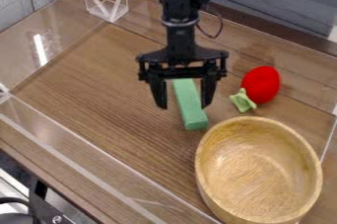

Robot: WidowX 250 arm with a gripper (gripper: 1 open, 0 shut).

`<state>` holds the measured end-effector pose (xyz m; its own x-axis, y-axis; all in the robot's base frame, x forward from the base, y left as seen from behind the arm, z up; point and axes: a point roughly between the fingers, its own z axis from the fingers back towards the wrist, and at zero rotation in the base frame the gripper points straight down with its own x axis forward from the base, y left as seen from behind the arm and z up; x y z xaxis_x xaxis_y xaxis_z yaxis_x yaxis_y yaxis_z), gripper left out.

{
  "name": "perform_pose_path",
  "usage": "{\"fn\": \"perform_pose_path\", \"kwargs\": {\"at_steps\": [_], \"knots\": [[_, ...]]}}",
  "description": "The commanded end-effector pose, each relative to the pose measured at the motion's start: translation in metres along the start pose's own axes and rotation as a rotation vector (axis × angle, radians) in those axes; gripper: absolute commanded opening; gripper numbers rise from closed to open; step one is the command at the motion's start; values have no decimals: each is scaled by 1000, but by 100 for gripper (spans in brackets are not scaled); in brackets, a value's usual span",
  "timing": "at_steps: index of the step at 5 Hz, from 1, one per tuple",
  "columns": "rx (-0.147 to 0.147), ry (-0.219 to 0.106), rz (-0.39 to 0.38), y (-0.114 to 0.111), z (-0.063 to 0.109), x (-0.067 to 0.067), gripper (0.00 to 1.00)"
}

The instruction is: Put the green block in the brown bowl

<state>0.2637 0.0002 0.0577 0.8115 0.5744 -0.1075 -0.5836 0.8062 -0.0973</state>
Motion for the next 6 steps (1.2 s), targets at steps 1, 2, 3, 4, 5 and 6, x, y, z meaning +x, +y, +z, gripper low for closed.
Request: {"fn": "perform_pose_path", "kwargs": {"at_steps": [1,2,3,4,5,6], "knots": [[-44,-56,59,0,-3,8,100],[-52,-74,108,2,-2,10,100],[-53,-88,145,2,0,11,100],[-52,-100,146,-3,6,15,100],[-51,-111,146,-9,12,18,100],[-48,-121,164,-10,4,19,100]]}}
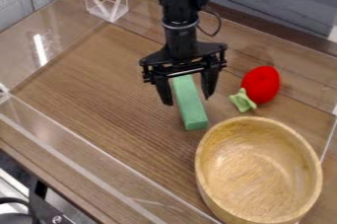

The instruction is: Put the green block in the brown bowl

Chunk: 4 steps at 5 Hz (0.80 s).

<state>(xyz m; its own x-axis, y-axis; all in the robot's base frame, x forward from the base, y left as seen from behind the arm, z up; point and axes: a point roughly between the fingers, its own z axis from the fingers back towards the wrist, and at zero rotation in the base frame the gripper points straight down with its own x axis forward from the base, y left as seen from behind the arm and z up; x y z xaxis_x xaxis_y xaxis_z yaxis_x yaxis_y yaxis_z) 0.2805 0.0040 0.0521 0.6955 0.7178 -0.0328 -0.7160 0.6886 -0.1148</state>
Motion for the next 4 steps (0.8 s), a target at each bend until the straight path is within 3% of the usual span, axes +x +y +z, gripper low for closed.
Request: {"fn": "perform_pose_path", "kwargs": {"at_steps": [1,3,4], "knots": [[-13,-36,5,-6,0,2,100],[1,-53,-22,5,-24,12,100],[4,-48,-89,0,-25,16,0]]}}
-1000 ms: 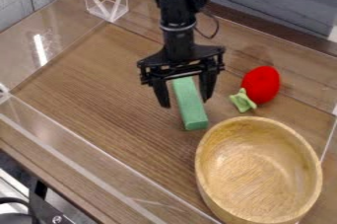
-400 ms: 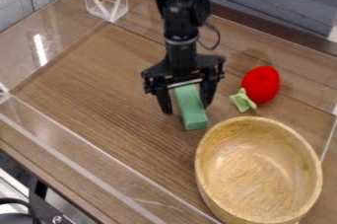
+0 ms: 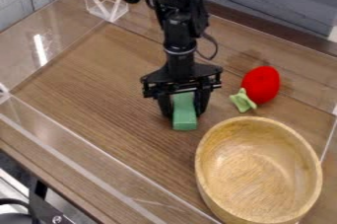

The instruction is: Put the green block in the brown bowl

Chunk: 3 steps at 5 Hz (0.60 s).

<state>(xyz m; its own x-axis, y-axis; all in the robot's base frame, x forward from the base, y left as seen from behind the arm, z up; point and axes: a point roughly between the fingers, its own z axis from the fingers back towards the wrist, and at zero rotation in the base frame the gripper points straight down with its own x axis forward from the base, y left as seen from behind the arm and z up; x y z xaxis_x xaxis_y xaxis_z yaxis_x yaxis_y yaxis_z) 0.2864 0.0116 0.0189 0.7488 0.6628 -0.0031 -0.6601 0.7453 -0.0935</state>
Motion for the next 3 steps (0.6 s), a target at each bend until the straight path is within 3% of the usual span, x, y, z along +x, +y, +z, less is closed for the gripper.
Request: {"fn": "perform_pose_path", "kwargs": {"at_steps": [1,2,3], "knots": [[-23,-20,-80,-11,13,8,0],[-25,-21,-71,-1,12,17,100],[-25,-26,-59,9,13,26,0]]}}
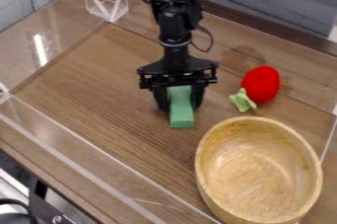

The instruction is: Put the green block in the brown bowl

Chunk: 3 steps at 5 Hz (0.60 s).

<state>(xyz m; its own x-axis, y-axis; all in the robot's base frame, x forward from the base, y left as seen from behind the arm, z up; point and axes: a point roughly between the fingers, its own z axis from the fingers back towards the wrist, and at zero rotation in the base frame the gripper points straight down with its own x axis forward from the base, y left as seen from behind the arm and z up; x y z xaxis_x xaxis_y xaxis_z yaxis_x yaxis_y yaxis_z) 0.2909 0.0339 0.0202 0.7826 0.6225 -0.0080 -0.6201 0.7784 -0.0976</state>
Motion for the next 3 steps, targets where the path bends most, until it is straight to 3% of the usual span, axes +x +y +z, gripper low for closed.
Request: {"fn": "perform_pose_path", "kwargs": {"at_steps": [1,2,3], "knots": [[-30,-36,4,-4,27,12,0],[-41,-30,16,-6,41,12,0],[-46,-63,-1,-7,45,22,0]]}}
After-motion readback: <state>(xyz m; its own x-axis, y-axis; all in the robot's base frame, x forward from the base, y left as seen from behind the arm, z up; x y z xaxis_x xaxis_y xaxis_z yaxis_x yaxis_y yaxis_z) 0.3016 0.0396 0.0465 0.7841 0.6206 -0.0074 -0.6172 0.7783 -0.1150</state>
